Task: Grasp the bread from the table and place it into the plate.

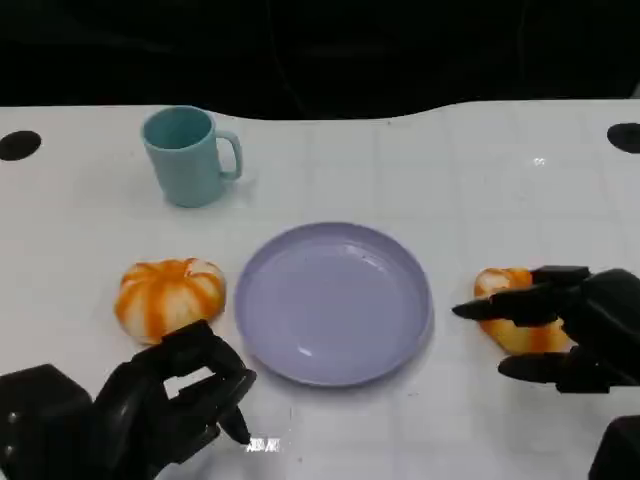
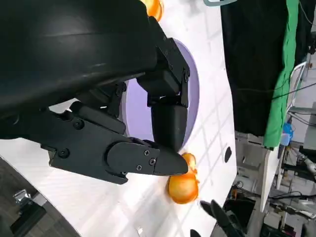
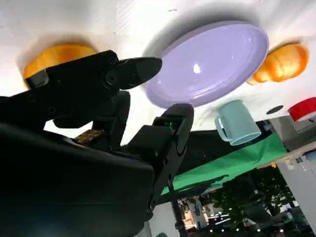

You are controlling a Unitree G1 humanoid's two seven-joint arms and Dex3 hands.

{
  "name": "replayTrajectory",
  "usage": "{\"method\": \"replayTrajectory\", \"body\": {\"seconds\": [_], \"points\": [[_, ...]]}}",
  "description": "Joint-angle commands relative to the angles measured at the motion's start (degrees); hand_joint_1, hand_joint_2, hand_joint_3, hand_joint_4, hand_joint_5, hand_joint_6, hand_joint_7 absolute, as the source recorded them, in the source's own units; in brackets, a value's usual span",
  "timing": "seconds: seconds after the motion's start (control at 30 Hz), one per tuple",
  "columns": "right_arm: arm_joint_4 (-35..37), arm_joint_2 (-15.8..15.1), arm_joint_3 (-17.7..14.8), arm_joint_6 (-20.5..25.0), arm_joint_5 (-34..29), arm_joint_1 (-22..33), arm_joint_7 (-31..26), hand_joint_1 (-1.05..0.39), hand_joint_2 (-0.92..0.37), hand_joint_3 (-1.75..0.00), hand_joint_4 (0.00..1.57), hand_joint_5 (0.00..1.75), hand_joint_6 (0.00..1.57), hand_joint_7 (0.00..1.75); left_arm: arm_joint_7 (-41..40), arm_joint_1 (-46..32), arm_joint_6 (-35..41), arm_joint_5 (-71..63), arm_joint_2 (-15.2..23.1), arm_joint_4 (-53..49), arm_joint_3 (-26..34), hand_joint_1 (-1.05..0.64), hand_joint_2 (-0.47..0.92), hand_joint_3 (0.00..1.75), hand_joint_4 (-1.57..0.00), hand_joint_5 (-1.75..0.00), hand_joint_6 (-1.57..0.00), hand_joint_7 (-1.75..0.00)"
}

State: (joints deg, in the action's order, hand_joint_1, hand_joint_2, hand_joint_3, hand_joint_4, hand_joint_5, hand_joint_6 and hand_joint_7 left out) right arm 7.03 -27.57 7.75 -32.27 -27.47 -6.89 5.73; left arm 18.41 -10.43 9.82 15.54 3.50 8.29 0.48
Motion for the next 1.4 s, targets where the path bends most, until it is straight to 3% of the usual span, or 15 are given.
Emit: {"method": "replayTrajectory", "body": {"seconds": [0.03, 0.27, 0.33, 0.53, 0.83, 1.13, 1.4], "points": [[-2.75, -2.02, -1.76, 2.89, -1.55, -0.06, 0.24, -0.46, -0.90, 0.00, 0.41, 0.35, 0.59, 0.00, -0.24, 0.06, -0.26, -0.22, 0.81, -0.40, 0.54, -0.58, 0.92, 0.23, -0.74, -1.75, -0.69, -1.49], [-7.43, -4.88, -2.14, 9.18, -4.33, 0.33, 3.73, -0.40, -0.82, 0.00, 0.21, 0.17, 0.36, 0.00, 0.09, 0.06, -0.69, -0.08, 0.86, -0.63, 0.54, -0.57, 0.92, 0.24, -0.74, -1.75, -0.69, -1.49], [-7.86, -5.35, -2.18, 9.69, -5.63, 0.56, 3.09, -0.32, -0.77, 0.00, 0.15, 0.13, 0.31, 0.00, -0.24, -0.05, -0.71, -0.53, 0.85, -0.58, 0.34, -0.57, 0.92, 0.24, -0.74, -1.75, -0.69, -1.49], [-8.80, -5.88, -2.26, 11.09, -9.09, 0.86, 1.91, -0.27, -0.74, 0.00, 0.07, 0.09, 0.26, 0.00, -0.85, -0.06, -0.12, -0.83, 0.45, -0.24, 0.14, -0.58, 0.92, 0.22, -0.74, -1.75, -0.70, -1.48], [-8.28, -6.93, -0.05, 13.17, -11.52, -0.59, 4.92, -0.24, -0.79, -0.02, 0.05, 0.08, 0.23, 0.00, -0.54, 0.13, -0.05, -0.29, 0.26, -0.34, 0.13, -0.56, 0.92, 0.25, -0.73, -1.75, -0.66, -1.53], [-0.25, -6.41, 5.49, 14.38, -15.99, -7.01, 6.07, -0.27, -0.81, -0.01, 0.10, 0.10, 0.26, 0.01, -0.35, 0.23, -0.16, -0.20, 0.36, -0.39, 0.24, -0.57, 0.92, 0.23, -0.73, -1.75, -0.67, -1.53], [11.24, -4.31, 10.46, 13.81, -17.30, -14.19, 3.79, -0.28, -0.81, -0.01, 0.19, 0.12, 0.32, 0.02, -0.24, 0.21, -0.27, 0.14, 0.38, -0.59, 0.35, -0.56, 0.92, 0.24, -0.73, -1.75, -0.67, -1.51]]}}
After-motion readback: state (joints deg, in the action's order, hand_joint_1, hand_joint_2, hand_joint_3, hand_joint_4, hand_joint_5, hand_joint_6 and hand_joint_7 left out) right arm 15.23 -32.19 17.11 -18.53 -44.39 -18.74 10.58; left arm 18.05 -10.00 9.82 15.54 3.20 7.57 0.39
